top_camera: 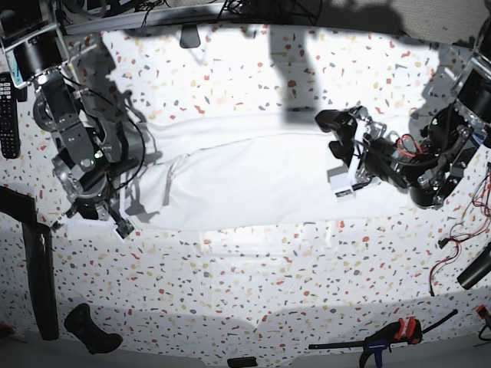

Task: Fold the T-shirt properly
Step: 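Pull the shirt edge with the right gripper to straighten it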

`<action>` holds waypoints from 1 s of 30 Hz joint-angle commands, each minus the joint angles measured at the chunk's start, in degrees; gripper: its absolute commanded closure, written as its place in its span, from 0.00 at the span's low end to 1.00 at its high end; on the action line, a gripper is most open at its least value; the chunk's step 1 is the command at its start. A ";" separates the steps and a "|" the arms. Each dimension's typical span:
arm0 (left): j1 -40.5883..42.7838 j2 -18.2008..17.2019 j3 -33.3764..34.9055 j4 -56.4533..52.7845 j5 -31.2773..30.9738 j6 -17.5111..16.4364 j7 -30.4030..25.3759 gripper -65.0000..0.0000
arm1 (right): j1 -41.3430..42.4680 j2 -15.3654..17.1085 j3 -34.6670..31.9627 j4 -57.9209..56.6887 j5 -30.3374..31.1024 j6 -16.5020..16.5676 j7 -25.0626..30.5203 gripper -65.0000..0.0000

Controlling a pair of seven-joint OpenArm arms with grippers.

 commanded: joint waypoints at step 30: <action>-0.48 -0.52 0.04 -0.09 15.19 2.05 -6.91 0.33 | 8.09 0.79 0.68 4.02 5.75 -14.08 -4.33 0.48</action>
